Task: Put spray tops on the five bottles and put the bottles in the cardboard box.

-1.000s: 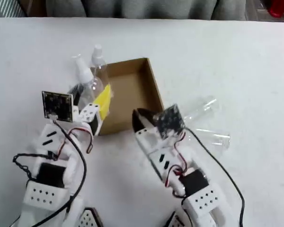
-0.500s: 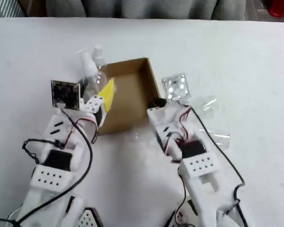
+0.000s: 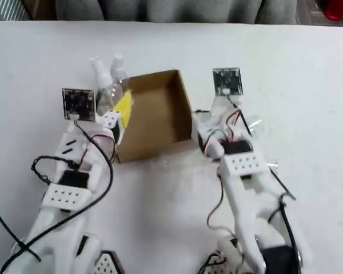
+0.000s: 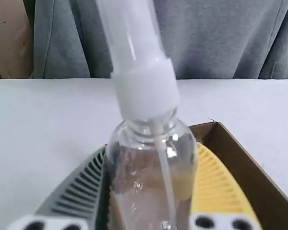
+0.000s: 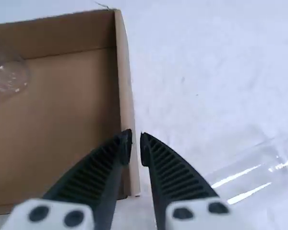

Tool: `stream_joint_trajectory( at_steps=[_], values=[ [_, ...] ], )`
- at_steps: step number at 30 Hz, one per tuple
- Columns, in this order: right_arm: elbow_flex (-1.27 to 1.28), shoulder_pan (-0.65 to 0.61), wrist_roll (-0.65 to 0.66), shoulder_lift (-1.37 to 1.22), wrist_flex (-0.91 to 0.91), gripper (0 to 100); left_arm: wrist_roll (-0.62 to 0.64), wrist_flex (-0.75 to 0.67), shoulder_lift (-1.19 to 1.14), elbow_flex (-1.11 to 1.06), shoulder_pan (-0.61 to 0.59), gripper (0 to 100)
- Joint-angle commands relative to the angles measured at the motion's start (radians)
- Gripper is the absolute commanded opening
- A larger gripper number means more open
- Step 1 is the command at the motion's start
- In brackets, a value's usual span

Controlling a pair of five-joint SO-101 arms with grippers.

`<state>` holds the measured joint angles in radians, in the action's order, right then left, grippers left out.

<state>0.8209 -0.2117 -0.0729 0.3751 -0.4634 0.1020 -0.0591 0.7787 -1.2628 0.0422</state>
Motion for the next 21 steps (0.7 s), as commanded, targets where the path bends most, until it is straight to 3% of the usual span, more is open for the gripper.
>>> stream_joint_trajectory(
  at_steps=[1, 7, 12, 21],
  values=[
    [-0.132, 0.025, -0.008, -0.096, -0.031, 1.5, -0.006, -0.077, -0.035, 0.009, -0.001, 2],
    [-0.227, 0.033, -0.008, -0.252, -0.048, 1.5, -0.008, -0.172, -0.116, 0.009, -0.001, 2],
    [-0.333, 0.031, -0.008, -0.340, -0.182, 1.5, -0.009, -0.253, -0.193, 0.009, -0.001, 2],
    [-0.374, -0.018, -0.005, -0.381, -0.288, 1.5, -0.011, -0.348, -0.280, 0.009, -0.008, 2]
  ],
)
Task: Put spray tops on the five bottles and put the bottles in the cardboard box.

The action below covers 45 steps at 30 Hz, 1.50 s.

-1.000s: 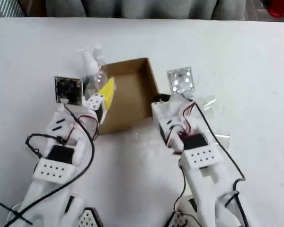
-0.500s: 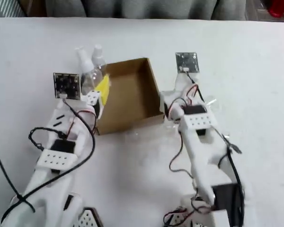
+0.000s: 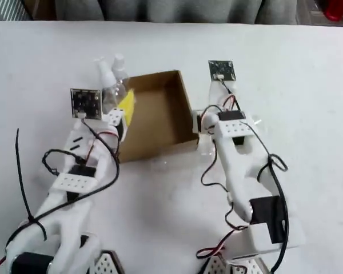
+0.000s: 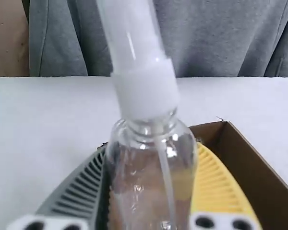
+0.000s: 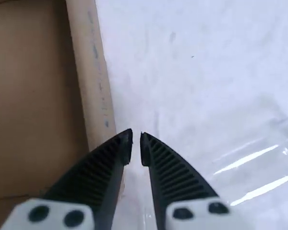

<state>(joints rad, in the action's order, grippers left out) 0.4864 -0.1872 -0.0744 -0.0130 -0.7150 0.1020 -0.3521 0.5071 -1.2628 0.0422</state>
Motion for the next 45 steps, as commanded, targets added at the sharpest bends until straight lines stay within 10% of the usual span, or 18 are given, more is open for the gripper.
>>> stream_joint_trajectory(
  at_steps=[1, 45],
  values=[
    [-0.040, -0.053, 0.000, 0.007, -0.048, 1.5, -0.011, -0.057, -0.012, 0.009, -0.008, 2],
    [-0.037, -0.114, 0.002, 0.008, -0.116, 1.5, -0.095, -0.038, -0.252, 0.187, -0.031, 2]
  ],
)
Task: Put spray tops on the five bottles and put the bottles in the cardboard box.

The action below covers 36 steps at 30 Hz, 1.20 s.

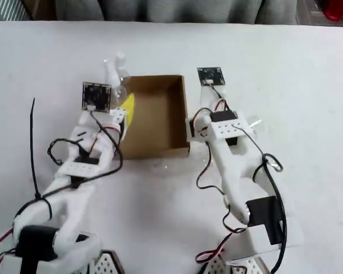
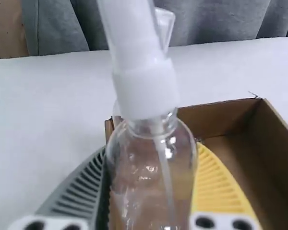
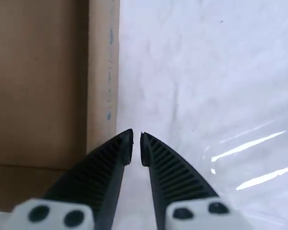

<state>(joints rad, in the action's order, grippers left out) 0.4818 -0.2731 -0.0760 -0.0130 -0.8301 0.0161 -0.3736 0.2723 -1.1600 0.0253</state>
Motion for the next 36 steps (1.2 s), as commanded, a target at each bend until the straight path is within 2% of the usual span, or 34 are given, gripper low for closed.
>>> stream_joint_trajectory(
  at_steps=[1, 14, 36],
  values=[
    [-0.032, -0.028, 0.003, 0.008, -0.001, 1.5, -0.009, -0.026, -0.025, 0.086, -0.015, 2],
    [-0.034, -0.030, 0.003, 0.007, 0.002, 1.5, -0.009, -0.308, -0.236, 0.086, -0.008, 2],
    [-0.032, -0.030, 0.003, 0.001, 0.005, 1.5, -0.011, -0.331, -0.343, 0.150, -0.015, 2]
  ],
)
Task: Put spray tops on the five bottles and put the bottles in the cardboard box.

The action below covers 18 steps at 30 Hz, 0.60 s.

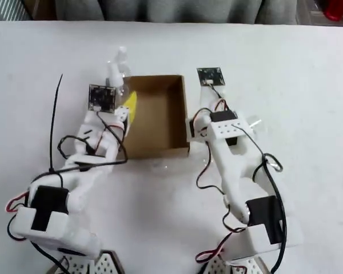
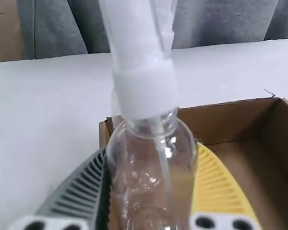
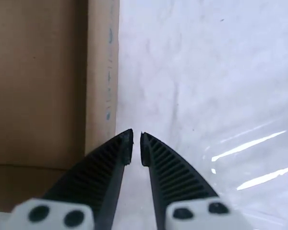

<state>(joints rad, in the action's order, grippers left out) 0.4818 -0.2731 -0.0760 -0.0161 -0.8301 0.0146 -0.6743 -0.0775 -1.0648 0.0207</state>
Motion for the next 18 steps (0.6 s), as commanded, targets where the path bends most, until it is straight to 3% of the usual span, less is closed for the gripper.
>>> stream_joint_trajectory(
  at_steps=[1, 14, 18],
  values=[
    [-0.034, -0.030, 0.003, 0.004, 0.005, 1.5, -0.009, -0.031, 0.007, 0.055, -0.010, 2],
    [-0.034, -0.030, 0.003, 0.002, 0.005, 1.5, -0.014, -0.025, 0.007, 0.041, -0.022, 2],
    [-0.034, -0.030, 0.003, 0.002, 0.005, 1.5, -0.009, -0.025, 0.007, 0.034, -0.031, 7]
  ],
)
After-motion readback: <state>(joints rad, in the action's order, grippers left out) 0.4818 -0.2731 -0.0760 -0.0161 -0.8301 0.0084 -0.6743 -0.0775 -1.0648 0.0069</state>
